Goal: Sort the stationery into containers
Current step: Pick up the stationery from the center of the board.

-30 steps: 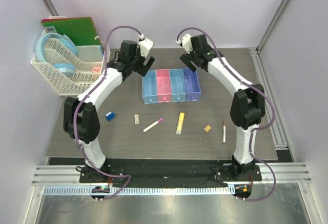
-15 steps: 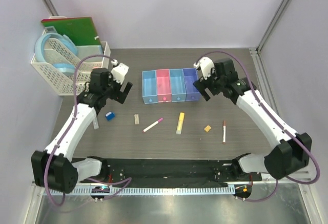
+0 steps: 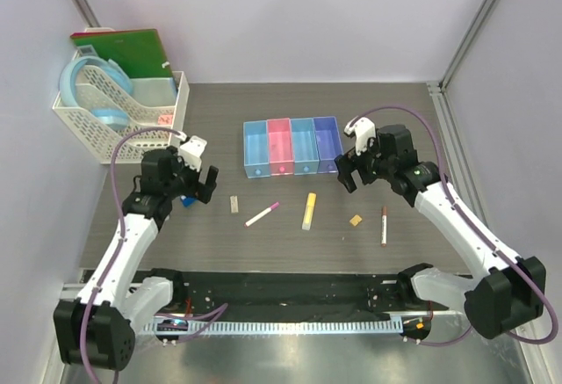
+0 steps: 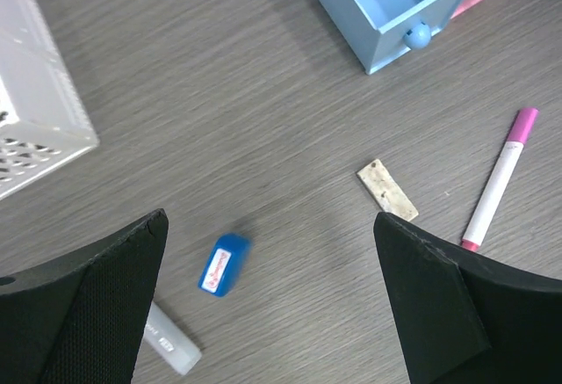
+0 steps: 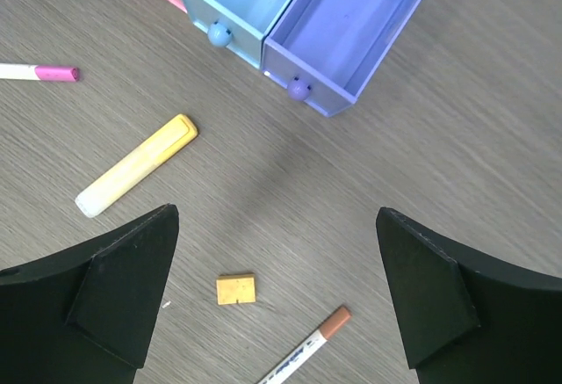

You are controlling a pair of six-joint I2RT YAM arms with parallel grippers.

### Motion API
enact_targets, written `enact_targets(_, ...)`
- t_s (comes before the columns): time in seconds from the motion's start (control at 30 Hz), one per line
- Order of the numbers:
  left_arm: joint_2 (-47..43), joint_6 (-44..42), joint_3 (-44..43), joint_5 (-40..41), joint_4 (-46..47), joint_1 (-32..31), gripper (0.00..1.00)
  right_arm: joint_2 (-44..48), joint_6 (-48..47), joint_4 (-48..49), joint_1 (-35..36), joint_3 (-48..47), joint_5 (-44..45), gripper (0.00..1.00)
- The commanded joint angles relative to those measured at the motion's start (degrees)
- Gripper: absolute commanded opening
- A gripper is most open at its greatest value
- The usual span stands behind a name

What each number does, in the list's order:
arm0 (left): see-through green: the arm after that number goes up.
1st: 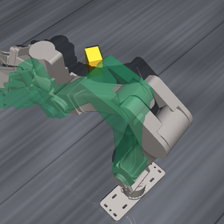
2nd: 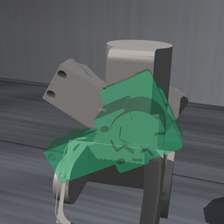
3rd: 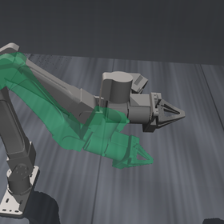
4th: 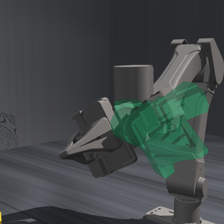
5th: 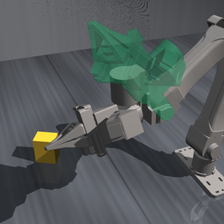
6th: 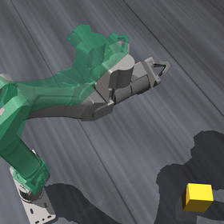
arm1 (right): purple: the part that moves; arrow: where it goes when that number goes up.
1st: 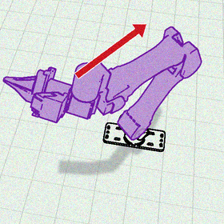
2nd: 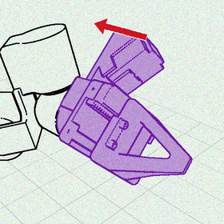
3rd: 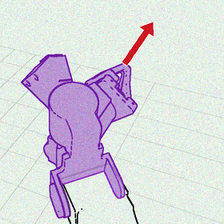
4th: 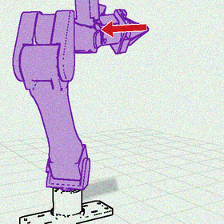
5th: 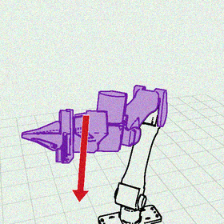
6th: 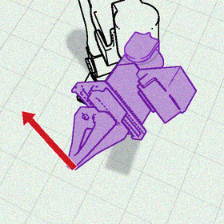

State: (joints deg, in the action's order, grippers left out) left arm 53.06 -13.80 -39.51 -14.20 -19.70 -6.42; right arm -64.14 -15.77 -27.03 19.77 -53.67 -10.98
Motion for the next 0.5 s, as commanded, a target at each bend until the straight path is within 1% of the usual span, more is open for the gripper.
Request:
enact_targets(0.0, 4.5, 1.9, 0.1, -4.2, 4.2, 0.1, 1.00, -1.9, 2.2, 4.3, -0.3, 0.1, -2.1, 0.99)
enact_targets(0.13, 8.8, 2.2, 2.0, -5.1, 6.3, -0.2, 1.00, -2.3, 1.9, 4.6, -0.3, 0.7, -1.1, 1.00)
enact_targets(0.23, 10.0, 2.2, 2.2, -6.4, 6.4, -0.3, 1.00, -2.6, 2.5, 5.1, -0.3, 1.3, -0.9, 1.00)
enact_targets(0.47, 7.2, 3.3, 4.1, -8.8, 8.8, -0.3, 1.00, -2.6, 3.9, 5.7, -0.3, 1.4, 0.9, 1.00)
